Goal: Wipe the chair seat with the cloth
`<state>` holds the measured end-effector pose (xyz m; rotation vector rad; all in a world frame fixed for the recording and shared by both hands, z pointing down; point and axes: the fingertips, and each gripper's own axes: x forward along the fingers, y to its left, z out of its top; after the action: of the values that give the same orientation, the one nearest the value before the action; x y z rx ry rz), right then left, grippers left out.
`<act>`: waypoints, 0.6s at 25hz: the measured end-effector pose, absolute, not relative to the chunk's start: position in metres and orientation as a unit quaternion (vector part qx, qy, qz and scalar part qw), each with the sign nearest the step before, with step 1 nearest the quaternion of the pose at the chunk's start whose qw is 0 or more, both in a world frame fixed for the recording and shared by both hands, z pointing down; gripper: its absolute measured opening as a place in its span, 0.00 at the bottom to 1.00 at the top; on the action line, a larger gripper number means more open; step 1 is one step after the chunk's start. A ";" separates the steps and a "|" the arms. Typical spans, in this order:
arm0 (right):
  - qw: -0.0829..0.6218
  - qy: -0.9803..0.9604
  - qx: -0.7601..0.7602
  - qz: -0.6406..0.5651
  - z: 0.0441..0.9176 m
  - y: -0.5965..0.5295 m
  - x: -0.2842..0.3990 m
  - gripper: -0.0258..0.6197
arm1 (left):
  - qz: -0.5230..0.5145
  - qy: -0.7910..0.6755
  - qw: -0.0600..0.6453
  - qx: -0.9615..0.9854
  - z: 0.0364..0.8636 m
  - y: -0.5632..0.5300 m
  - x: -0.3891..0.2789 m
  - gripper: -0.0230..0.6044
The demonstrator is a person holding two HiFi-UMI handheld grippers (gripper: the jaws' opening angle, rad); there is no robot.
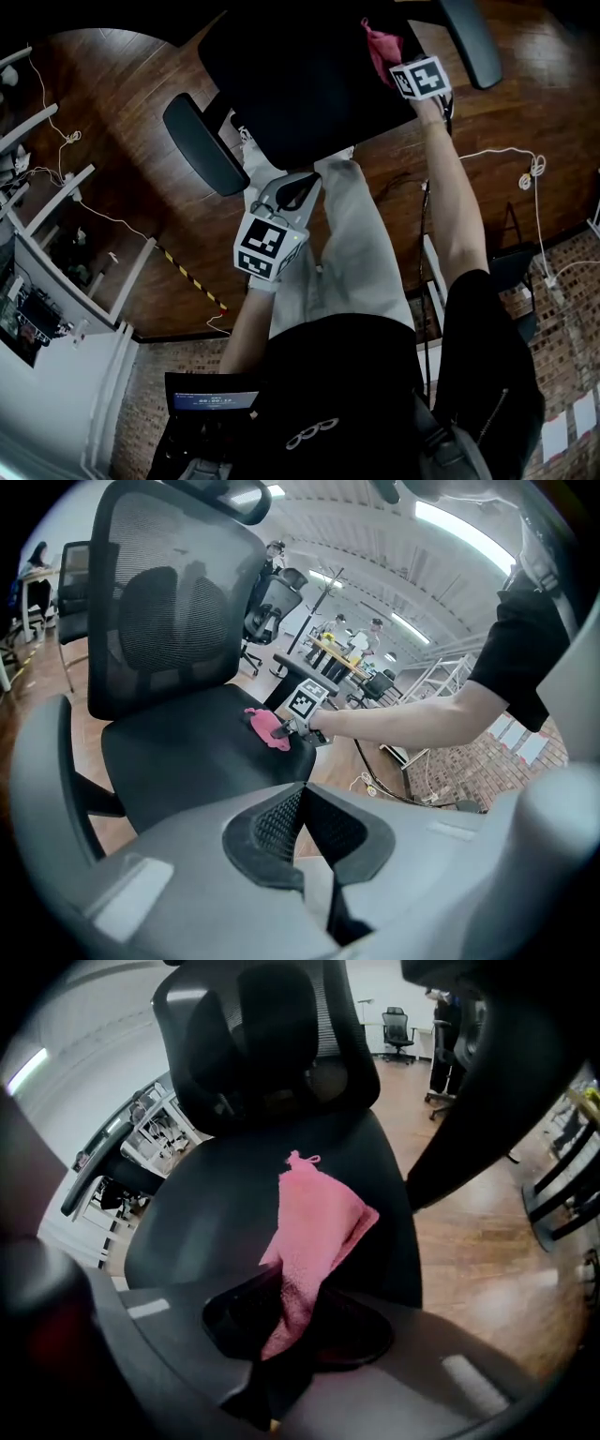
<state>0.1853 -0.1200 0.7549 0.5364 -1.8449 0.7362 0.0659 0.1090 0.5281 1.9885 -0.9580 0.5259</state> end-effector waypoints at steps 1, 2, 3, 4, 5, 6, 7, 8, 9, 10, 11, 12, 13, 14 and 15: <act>0.514 -0.767 0.231 0.307 0.752 -0.125 0.193 0.15 | 0.209 -0.383 0.422 0.794 0.526 0.108 0.070 0.02; 0.512 -0.765 0.239 0.308 0.750 -0.129 0.200 0.15 | 0.209 -0.384 0.422 0.795 0.525 0.107 0.073 0.02; 0.512 -0.763 0.247 0.307 0.748 -0.133 0.206 0.14 | 0.210 -0.383 0.422 0.795 0.524 0.107 0.077 0.02; 0.514 -0.761 0.256 0.301 0.745 -0.136 0.212 0.15 | 0.210 -0.383 0.422 0.794 0.524 0.108 0.080 0.02; 0.520 -0.758 0.265 0.291 0.743 -0.138 0.218 0.15 | 0.211 -0.383 0.423 0.794 0.524 0.109 0.083 0.02; 0.529 -0.754 0.275 0.275 0.741 -0.140 0.223 0.15 | 0.211 -0.384 0.424 0.793 0.524 0.110 0.085 0.02; 0.539 -0.751 0.284 0.256 0.739 -0.141 0.228 0.14 | 0.210 -0.386 0.425 0.791 0.524 0.111 0.088 0.02; 0.548 -0.746 0.294 0.237 0.736 -0.143 0.234 0.14 | 0.209 -0.387 0.426 0.790 0.523 0.111 0.090 0.02; 0.557 -0.741 0.304 0.219 0.734 -0.145 0.240 0.15 | 0.206 -0.388 0.428 0.789 0.521 0.112 0.092 0.02; 0.565 -0.736 0.316 0.202 0.731 -0.148 0.247 0.14 | 0.204 -0.388 0.431 0.789 0.520 0.114 0.095 0.02; 0.572 -0.729 0.327 0.183 0.729 -0.150 0.253 0.14 | 0.202 -0.386 0.433 0.789 0.518 0.117 0.098 0.02; 0.580 -0.723 0.338 0.164 0.726 -0.152 0.258 0.15 | 0.201 -0.383 0.436 0.790 0.517 0.120 0.100 0.02; 0.588 -0.717 0.345 0.146 0.725 -0.154 0.262 0.14 | 0.200 -0.380 0.437 0.790 0.516 0.123 0.100 0.02; 0.596 -0.713 0.346 0.130 0.726 -0.155 0.264 0.14 | 0.199 -0.377 0.438 0.791 0.515 0.126 0.100 0.02; 0.604 -0.711 0.342 0.116 0.725 -0.155 0.263 0.14 | 0.197 -0.375 0.440 0.792 0.514 0.129 0.099 0.02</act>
<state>0.2632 -0.1551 0.7252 0.7910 -1.6448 0.2683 0.0993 0.1293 0.5144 1.9673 -0.9317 0.4903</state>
